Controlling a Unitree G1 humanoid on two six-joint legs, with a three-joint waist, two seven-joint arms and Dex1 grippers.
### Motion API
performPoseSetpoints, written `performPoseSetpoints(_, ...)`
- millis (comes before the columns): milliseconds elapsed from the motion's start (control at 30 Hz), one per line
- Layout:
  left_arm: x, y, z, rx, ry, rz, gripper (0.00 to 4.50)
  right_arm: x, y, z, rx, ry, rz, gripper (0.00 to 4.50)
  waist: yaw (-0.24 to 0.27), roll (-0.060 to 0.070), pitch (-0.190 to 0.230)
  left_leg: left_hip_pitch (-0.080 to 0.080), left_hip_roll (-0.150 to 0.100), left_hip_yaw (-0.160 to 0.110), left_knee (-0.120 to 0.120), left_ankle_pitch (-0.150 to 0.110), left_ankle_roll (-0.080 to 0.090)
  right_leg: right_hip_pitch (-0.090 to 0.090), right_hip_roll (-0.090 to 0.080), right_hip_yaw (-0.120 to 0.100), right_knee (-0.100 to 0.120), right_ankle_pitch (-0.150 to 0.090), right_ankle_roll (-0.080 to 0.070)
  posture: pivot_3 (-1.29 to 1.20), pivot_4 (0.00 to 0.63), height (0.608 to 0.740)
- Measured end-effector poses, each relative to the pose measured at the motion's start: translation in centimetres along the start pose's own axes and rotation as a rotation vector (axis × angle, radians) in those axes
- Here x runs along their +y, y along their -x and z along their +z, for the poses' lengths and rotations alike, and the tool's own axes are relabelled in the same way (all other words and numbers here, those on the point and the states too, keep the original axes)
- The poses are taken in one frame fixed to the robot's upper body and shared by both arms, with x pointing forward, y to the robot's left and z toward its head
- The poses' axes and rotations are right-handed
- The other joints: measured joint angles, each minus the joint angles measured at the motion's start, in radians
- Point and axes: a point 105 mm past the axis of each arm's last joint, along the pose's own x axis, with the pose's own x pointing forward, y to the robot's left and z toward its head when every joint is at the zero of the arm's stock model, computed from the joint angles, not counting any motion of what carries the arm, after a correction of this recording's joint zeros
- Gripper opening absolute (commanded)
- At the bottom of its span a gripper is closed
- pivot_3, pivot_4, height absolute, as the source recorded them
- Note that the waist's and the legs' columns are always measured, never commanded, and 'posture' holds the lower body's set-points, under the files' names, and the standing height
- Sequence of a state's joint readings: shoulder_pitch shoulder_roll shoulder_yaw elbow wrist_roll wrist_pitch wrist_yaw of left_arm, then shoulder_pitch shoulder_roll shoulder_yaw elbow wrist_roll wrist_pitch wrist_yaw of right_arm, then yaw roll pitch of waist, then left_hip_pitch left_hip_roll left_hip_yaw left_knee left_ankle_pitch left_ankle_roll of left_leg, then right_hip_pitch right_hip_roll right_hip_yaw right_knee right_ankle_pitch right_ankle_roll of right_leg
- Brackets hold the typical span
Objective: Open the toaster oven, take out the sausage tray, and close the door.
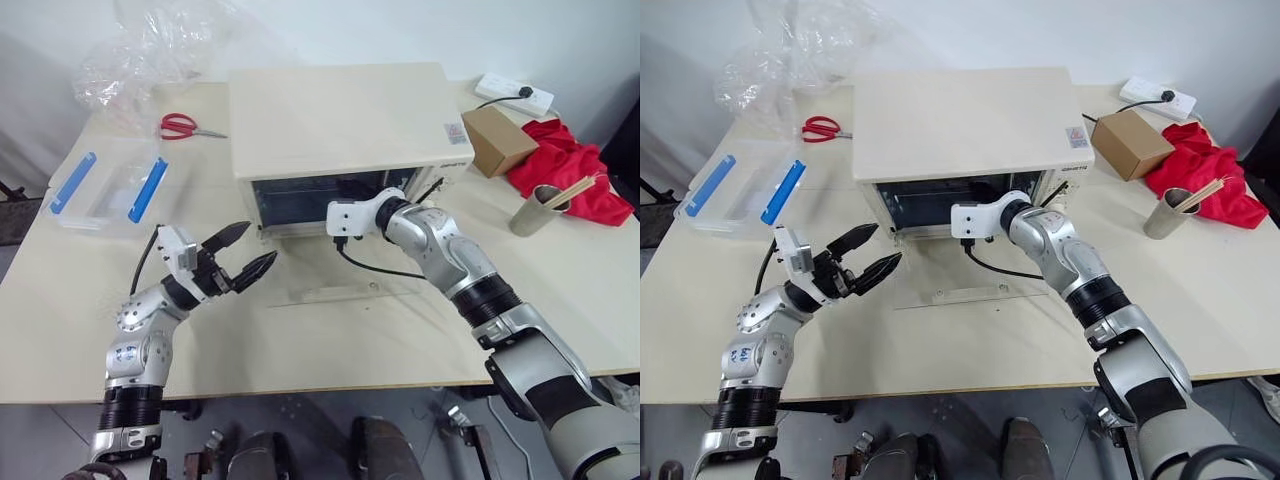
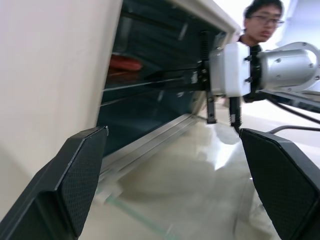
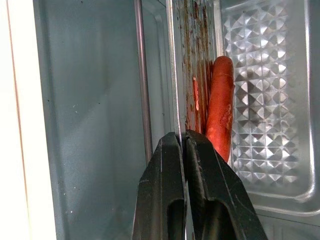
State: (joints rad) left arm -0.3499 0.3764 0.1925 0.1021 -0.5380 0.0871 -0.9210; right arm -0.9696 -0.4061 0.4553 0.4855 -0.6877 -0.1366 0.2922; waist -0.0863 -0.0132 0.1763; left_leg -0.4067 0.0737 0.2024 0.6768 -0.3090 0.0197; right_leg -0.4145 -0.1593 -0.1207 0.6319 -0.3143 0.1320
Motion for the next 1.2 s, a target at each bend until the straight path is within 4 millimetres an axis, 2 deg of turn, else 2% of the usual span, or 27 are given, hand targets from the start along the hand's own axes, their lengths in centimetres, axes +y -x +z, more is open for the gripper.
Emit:
performPoseSetpoints(167, 0.5, -0.8, 0.4, -0.014, 0.0, -0.038, 4.5, 0.0, -0.1, -0.1, 0.005, -0.006, 0.0, 0.01, 0.0, 0.0, 0.0, 0.0, 0.0, 0.0, 0.0, 0.0, 0.0, 0.0, 0.0, 0.0, 0.0, 0.0, 0.0, 0.0, 0.15, 0.74)
performPoseSetpoints(333, 1.3, -2.1, 1.9, -0.056, -0.041, -0.059, 4.5, -0.2, -0.6, -0.6, 0.015, -0.007, -0.006, 0.01, -0.001, 0.0, 0.0, 0.0, 0.0, 0.0, 0.001, 0.0, 0.0, 0.0, 0.0, 0.0, 0.0, 0.0, 0.0, 0.0, 0.15, 0.74)
performPoseSetpoints(567, 2.0, -2.5, 2.6, -0.077, -0.047, -0.049, 4.5, 0.0, -1.8, -1.1, 0.047, 0.062, -0.075, 0.01, -0.003, 0.0, 0.0, 0.0, 0.0, 0.0, -0.001, 0.0, 0.0, 0.0, 0.0, 0.0, 0.0, 0.0, 0.0, 0.0, 0.15, 0.74)
performPoseSetpoints(700, 2.3, -2.7, 2.5, -0.079, -0.037, -0.041, 4.5, 0.2, -1.8, -1.0, 0.043, 0.084, -0.098, 0.01, -0.004, 0.0, 0.0, 0.0, 0.0, 0.0, -0.001, 0.0, 0.0, 0.0, 0.0, -0.001, 0.0, 0.0, 0.0, 0.0, 0.15, 0.74)
performPoseSetpoints(1000, 3.4, -4.9, 4.8, -0.156, -0.033, -0.03, 4.5, 0.7, -0.9, -0.3, 0.009, 0.1, -0.117, 0.01, -0.003, 0.0, 0.0, 0.0, 0.0, -0.001, -0.001, 0.0, 0.0, 0.0, 0.001, 0.0, 0.0, 0.0, 0.0, 0.0, 0.15, 0.74)
performPoseSetpoints(1200, 3.6, -5.4, 5.0, -0.169, -0.014, -0.028, 4.5, 0.7, -0.7, -0.4, 0.001, 0.112, -0.103, 0.01, -0.003, 0.0, 0.0, 0.0, 0.0, -0.001, -0.001, 0.0, 0.0, 0.0, 0.001, -0.001, 0.0, 0.0, 0.0, 0.0, 0.15, 0.74)
